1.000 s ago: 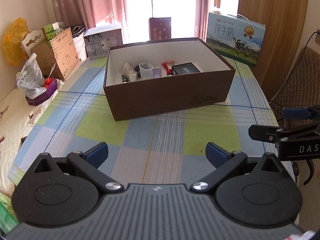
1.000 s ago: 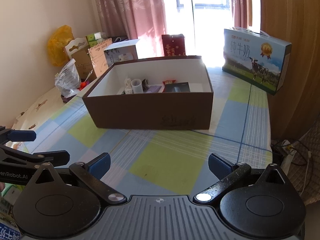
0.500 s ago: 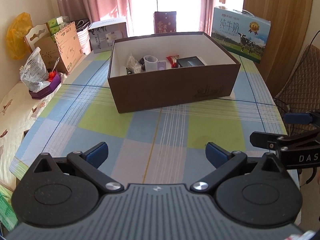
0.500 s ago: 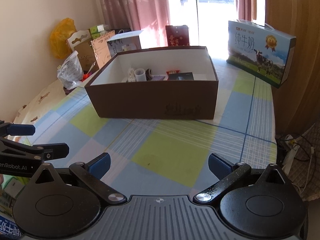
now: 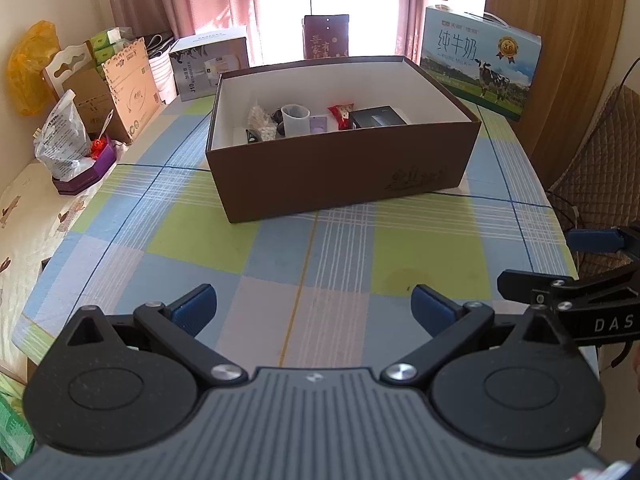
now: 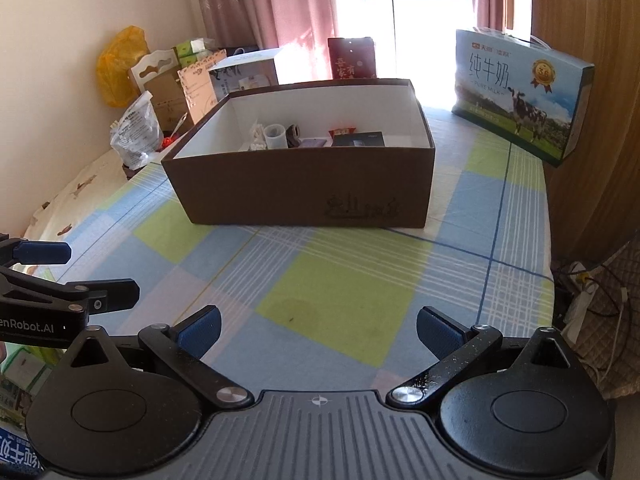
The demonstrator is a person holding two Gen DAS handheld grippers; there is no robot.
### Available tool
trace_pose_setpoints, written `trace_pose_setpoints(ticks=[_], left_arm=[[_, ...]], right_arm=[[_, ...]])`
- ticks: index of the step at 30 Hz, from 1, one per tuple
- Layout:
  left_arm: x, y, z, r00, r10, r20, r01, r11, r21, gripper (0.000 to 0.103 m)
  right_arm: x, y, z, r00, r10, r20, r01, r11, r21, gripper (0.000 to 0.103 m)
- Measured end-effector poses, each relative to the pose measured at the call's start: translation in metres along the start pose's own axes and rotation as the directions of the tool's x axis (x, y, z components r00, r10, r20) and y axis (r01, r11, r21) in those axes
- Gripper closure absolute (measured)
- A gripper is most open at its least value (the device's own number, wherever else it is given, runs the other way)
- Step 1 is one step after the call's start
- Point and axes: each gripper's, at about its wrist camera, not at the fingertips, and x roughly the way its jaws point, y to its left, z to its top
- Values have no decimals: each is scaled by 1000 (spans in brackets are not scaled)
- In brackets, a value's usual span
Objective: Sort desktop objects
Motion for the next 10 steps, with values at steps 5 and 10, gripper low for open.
trace_pose_setpoints(ticks=[5,10], left_arm=[[2,0,1,1000,-3,-1,3,1000,5,1],[5,-1,3,1000,-3,-2,3,1000,8,1]], right_arm=[[1,-1,0,1000,-1,-1,1,1000,2,2],[3,-1,1,1000,-4,-4,4,1000,7,2]])
